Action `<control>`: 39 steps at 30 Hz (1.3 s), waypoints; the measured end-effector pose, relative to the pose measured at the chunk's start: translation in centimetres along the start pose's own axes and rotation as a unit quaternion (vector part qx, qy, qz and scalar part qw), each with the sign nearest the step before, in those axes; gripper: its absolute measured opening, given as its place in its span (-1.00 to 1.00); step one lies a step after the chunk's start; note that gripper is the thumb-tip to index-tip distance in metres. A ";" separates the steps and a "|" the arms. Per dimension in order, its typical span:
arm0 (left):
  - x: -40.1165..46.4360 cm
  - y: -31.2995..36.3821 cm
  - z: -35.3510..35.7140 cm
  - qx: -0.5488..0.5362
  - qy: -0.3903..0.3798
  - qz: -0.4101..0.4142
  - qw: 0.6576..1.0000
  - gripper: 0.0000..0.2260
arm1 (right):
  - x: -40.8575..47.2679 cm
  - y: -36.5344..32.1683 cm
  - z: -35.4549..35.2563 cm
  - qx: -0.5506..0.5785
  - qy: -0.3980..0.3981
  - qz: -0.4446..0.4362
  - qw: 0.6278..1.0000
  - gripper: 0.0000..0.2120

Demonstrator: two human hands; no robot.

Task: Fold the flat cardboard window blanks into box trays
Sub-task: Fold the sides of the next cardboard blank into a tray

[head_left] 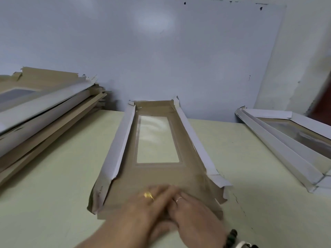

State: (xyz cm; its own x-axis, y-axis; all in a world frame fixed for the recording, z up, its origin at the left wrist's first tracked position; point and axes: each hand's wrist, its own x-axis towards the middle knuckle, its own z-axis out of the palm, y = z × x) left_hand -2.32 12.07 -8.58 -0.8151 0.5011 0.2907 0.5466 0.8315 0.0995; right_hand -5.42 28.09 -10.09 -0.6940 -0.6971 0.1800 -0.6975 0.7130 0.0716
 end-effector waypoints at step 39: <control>-1.9 -4.8 0.2 -0.015 0.085 -0.226 0.970 -0.56 | -1.4 4.7 1.1 0.171 0.140 0.185 0.958 -0.53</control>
State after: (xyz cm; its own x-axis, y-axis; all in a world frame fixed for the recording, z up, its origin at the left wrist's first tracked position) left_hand -3.43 7.13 -9.85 -0.9309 0.0372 0.3633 0.1472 0.9486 0.2802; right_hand -7.88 32.30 -11.05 -0.8630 -0.3196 0.3913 -0.4641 0.8074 -0.3643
